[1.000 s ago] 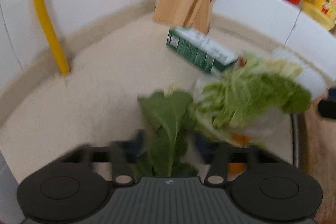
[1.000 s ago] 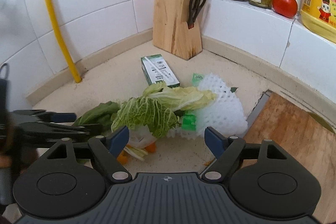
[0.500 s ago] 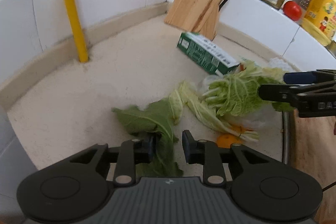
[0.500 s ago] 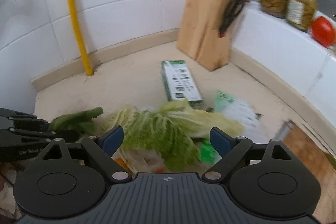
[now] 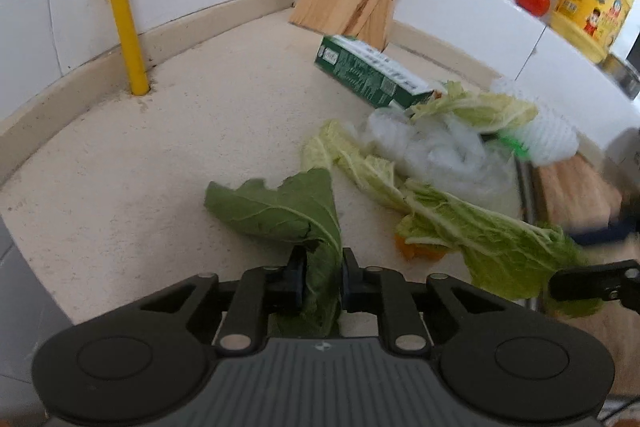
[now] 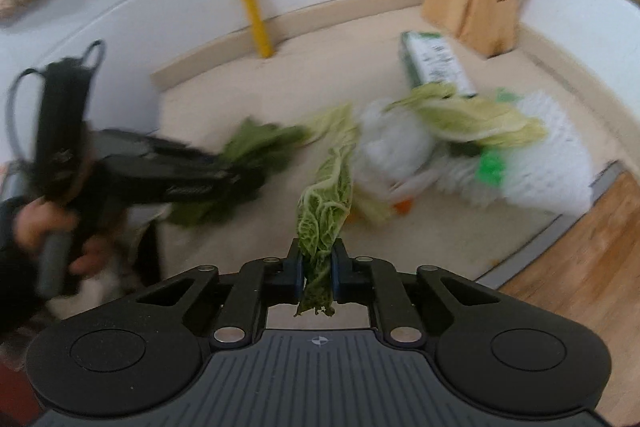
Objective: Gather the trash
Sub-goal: 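Close the right tool on a pale cabbage leaf strip while the left holds the bok choy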
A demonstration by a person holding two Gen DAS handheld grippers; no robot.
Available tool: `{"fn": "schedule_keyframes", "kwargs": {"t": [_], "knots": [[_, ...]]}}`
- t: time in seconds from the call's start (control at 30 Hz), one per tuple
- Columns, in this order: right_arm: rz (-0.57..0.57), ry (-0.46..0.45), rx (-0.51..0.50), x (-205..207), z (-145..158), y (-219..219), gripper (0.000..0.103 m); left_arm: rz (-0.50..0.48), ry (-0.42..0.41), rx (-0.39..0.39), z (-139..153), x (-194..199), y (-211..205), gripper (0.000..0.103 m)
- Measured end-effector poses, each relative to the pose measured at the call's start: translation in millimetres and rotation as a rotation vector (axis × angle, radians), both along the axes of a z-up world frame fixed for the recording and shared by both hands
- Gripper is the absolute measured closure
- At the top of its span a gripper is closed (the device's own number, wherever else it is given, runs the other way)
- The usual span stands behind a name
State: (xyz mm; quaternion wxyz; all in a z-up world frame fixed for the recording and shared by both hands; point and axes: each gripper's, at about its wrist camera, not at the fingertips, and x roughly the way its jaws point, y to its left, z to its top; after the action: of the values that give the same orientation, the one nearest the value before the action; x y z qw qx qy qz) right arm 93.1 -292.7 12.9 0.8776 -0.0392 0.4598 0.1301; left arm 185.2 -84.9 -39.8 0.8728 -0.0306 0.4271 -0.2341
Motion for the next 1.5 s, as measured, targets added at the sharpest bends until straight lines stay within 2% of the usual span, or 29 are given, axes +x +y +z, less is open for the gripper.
{"fn": "schedule_keyframes", "kwargs": {"t": [0.07, 0.1, 0.17, 0.23, 0.33, 0.47, 0.63, 0.67, 0.73, 0.8, 0.83, 0.87, 0.9, 0.93, 1.07, 1.2, 1.27, 1.3, 1.37, 1.4, 1.43, 1.47, 1.5], "knots": [[-0.017, -0.036, -0.054, -0.6, -0.8, 0.3, 0.026, 0.013, 0.004, 0.014, -0.2, 0.6, 3.9, 0.073], [-0.031, -0.053, -0.097, 0.5, -2.4, 0.5, 0.018, 0.022, 0.001, 0.012, 1.0, -0.2, 6.7, 0.067], [-0.053, -0.080, -0.141, 3.7, -4.7, 0.1, 0.019, 0.030, -0.021, -0.002, 4.5, -3.1, 11.8, 0.057], [-0.049, -0.064, -0.109, 10.0, -7.0, -0.2, 0.015, 0.038, -0.038, -0.001, 6.7, -2.6, 11.9, 0.047], [-0.043, -0.053, -0.080, 21.1, -17.7, 3.5, 0.015, 0.038, -0.063, 0.022, 8.6, -0.4, 8.5, 0.044], [-0.032, -0.032, -0.058, 35.7, -36.6, 13.3, 0.015, 0.039, -0.052, 0.050, 2.3, 4.6, 1.0, 0.043], [-0.040, -0.041, -0.076, 42.3, -50.8, 15.6, 0.017, 0.051, -0.076, 0.068, -0.8, -1.1, -0.2, 0.044], [-0.047, -0.040, -0.069, 43.6, -52.5, 13.4, 0.022, 0.053, -0.070, 0.072, -2.2, 0.2, -0.2, 0.046], [-0.066, -0.028, -0.042, 47.3, -56.2, 8.4, 0.028, 0.054, -0.051, 0.060, -4.9, 2.4, 0.3, 0.064], [-0.090, -0.006, -0.018, 52.4, -61.3, 3.0, 0.034, 0.056, -0.037, 0.046, -7.2, 3.2, 0.7, 0.074], [-0.100, 0.002, -0.013, 53.6, -63.4, 1.2, 0.038, 0.059, -0.035, 0.048, -6.7, 2.9, 0.6, 0.085], [-0.107, -0.006, -0.012, 52.8, -64.0, 0.2, 0.048, 0.053, -0.026, 0.039, -6.3, 2.9, 1.0, 0.091], [-0.112, -0.007, -0.010, 52.3, -63.7, -0.2, 0.062, 0.048, -0.012, 0.025, -5.7, 2.3, 1.9, 0.094], [-0.118, 0.013, 0.010, 52.6, -64.1, -2.2, 0.083, 0.047, -0.011, 0.017, -4.3, 0.7, 2.9, 0.094], [-0.115, 0.015, 0.030, 41.3, -58.5, 1.1, 0.087, 0.034, -0.033, 0.010, 4.9, -10.8, 6.8, 0.095], [-0.052, -0.003, 0.061, 23.0, -45.3, 13.1, 0.087, 0.016, -0.035, 0.003, 7.4, -21.1, 8.1, 0.095], [-0.046, 0.000, 0.060, 21.1, -45.6, 15.8, 0.087, 0.004, -0.036, 0.035, 3.7, -23.7, 5.7, 0.093], [-0.052, 0.004, 0.059, 22.3, -47.2, 15.1, 0.086, 0.007, -0.034, 0.054, 1.8, -24.1, 5.1, 0.089], [-0.077, 0.018, 0.042, 26.5, -53.2, 12.3, 0.074, -0.006, -0.029, 0.074, -0.5, -24.5, 5.5, 0.077], [-0.097, 0.014, 0.039, 26.8, -54.8, 10.0, 0.068, 0.000, -0.034, 0.074, -0.7, -25.2, 7.1, 0.067], [-0.106, 0.017, 0.038, 27.5, -56.0, 7.8, 0.053, 0.009, -0.042, 0.073, -0.4, -25.6, 9.1, 0.060], [-0.109, 0.019, 0.035, 27.2, -56.6, 6.4, 0.038, 0.015, -0.050, 0.068, 0.4, -25.5, 10.8, 0.059], [-0.118, 0.011, 0.035, 25.6, -56.5, 5.2, 0.033, 0.023, -0.055, 0.063, 1.4, -24.8, 12.5, 0.057]]}}
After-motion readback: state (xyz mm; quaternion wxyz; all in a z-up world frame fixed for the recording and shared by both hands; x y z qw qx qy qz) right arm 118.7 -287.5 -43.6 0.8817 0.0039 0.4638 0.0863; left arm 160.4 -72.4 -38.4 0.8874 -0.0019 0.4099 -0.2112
